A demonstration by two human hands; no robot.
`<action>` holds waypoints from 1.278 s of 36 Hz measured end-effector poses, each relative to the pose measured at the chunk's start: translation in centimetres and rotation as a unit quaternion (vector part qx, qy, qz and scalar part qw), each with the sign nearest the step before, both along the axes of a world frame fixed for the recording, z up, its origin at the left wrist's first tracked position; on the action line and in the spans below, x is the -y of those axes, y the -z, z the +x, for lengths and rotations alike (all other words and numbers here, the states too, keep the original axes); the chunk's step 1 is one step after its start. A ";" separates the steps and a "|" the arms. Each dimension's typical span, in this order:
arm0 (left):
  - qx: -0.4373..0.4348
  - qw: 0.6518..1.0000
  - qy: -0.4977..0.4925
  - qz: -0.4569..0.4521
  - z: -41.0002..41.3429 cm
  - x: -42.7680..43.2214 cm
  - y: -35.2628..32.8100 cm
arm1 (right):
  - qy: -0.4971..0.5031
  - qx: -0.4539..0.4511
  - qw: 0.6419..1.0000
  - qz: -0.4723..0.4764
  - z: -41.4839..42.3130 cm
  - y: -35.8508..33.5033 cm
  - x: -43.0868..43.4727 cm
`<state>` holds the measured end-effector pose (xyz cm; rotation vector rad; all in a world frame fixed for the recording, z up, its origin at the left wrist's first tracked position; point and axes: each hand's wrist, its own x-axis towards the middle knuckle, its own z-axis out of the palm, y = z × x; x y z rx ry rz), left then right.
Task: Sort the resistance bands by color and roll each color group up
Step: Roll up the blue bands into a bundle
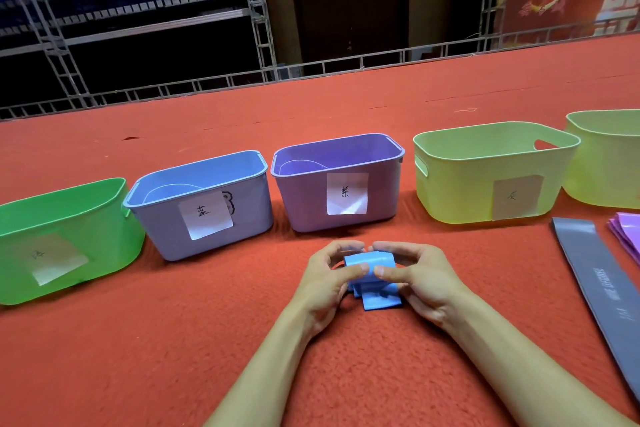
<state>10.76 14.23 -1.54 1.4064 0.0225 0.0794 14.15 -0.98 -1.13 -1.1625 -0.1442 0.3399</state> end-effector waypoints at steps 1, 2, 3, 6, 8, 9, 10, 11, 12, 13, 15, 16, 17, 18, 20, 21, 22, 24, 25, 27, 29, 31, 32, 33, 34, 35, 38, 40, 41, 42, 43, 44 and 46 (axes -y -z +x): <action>0.001 1.000 -0.011 0.003 0.1 0.0 0.0 | 0.000 0.002 1.000 -0.001 0.0 0.0 0.0; 0.000 1.000 -0.021 0.011 0.1 -0.1 0.0 | 0.000 0.004 1.000 -0.004 0.0 0.0 0.0; -0.002 0.999 -0.029 0.024 0.1 -0.1 0.0 | 0.001 0.007 1.000 -0.007 0.0 0.0 0.0; -0.011 0.998 -0.032 0.058 0.0 0.0 -0.1 | 0.011 0.020 1.000 -0.007 0.1 0.0 0.1; -0.015 0.997 -0.026 0.065 -0.1 -0.1 -0.1 | 0.016 0.031 0.999 -0.007 0.1 0.0 0.1; -0.017 0.998 -0.022 0.063 -0.1 -0.1 -0.1 | 0.017 0.037 0.999 -0.007 0.1 0.1 0.1; -0.019 0.998 -0.019 0.059 0.0 -0.2 0.0 | 0.019 0.041 0.999 -0.008 0.1 0.1 0.1; -0.021 0.998 -0.015 0.053 0.0 -0.2 0.1 | 0.020 0.044 0.999 -0.009 0.1 0.1 0.1; -0.022 0.998 -0.012 0.049 0.0 -0.3 0.1 | 0.021 0.046 0.999 -0.011 0.1 0.2 0.1; -0.023 0.998 -0.012 0.049 -0.1 -0.3 0.1 | 0.022 0.048 0.999 -0.013 0.2 0.2 0.1; -0.021 0.998 -0.015 0.049 -0.1 -0.4 0.0 | 0.022 0.051 0.998 -0.013 0.2 0.3 0.1; -0.021 0.998 -0.019 0.049 -0.1 -0.5 -0.1 | 0.021 0.050 0.998 -0.010 0.2 0.3 0.1; -0.021 0.998 -0.024 0.048 -0.1 -0.5 0.0 | 0.018 0.049 0.999 -0.007 0.2 0.3 0.1; -0.021 0.998 -0.028 0.046 -0.1 -0.6 0.0 | 0.013 0.046 0.999 -0.006 0.2 0.3 0.0; -0.020 0.999 -0.033 0.038 -0.1 -0.5 0.0 | 0.000 0.034 0.999 -0.004 0.3 0.2 0.1; -0.018 0.999 -0.036 0.035 -0.1 -0.5 0.0 | -0.007 0.027 1.000 -0.005 0.3 0.2 0.1; -0.016 0.999 -0.039 0.033 -0.1 -0.5 0.0 | -0.014 0.020 1.000 -0.006 0.3 0.1 0.2; -0.010 0.998 -0.044 0.033 -0.1 -0.5 -0.1 | -0.026 0.005 1.000 -0.002 0.3 0.0 0.3; -0.007 0.998 -0.047 0.034 -0.1 -0.5 -0.1 | -0.032 -0.004 0.999 0.006 0.2 0.0 0.3; -0.002 0.998 -0.050 0.034 -0.1 -0.7 0.0 | -0.038 -0.017 0.999 0.020 0.1 -0.2 0.2; 0.005 0.998 -0.046 0.036 -0.1 -0.7 0.0 | -0.036 -0.017 0.999 0.017 0.1 -0.2 0.2; 0.006 0.999 -0.035 0.038 -0.2 -0.7 0.0 | -0.027 -0.014 1.000 0.006 0.0 -0.3 0.2; 0.005 0.999 -0.029 0.036 -0.3 -0.7 -0.1 | -0.023 -0.013 1.000 0.001 -0.1 -0.3 0.1; 0.005 0.999 -0.024 0.034 -0.3 -0.6 -0.1 | -0.019 -0.011 1.000 -0.002 0.0 -0.3 0.2; 0.006 0.999 -0.021 0.033 -0.3 -0.7 -0.1 | -0.017 -0.009 1.000 -0.005 0.0 -0.3 0.2; 0.008 0.999 -0.019 0.034 -0.3 -0.7 -0.1 | -0.017 -0.007 1.000 -0.007 0.0 -0.3 0.2; 0.020 0.999 -0.014 0.038 -0.3 -0.8 0.1 | -0.022 0.006 1.000 -0.018 0.1 -0.2 0.5; 0.034 0.998 -0.011 0.048 -0.1 -0.9 0.3 | -0.021 0.014 0.999 -0.022 0.1 -0.2 0.6; 0.043 0.998 -0.008 0.051 0.0 -0.9 0.4 | -0.020 0.018 0.999 -0.022 0.1 -0.2 0.6; 0.053 0.997 -0.005 0.053 0.1 -0.9 0.5 | -0.019 0.023 0.999 -0.021 0.1 -0.2 0.7; 0.063 0.997 0.000 0.051 0.2 -0.9 0.6 | -0.018 0.027 0.999 -0.019 0.1 -0.2 0.7; 0.071 0.996 0.005 0.048 0.3 -1.0 0.8 | -0.018 0.031 0.999 -0.016 0.1 -0.1 0.7; 0.083 0.995 0.014 0.047 0.5 -1.1 0.9 | -0.021 0.040 0.999 -0.014 0.1 -0.1 0.6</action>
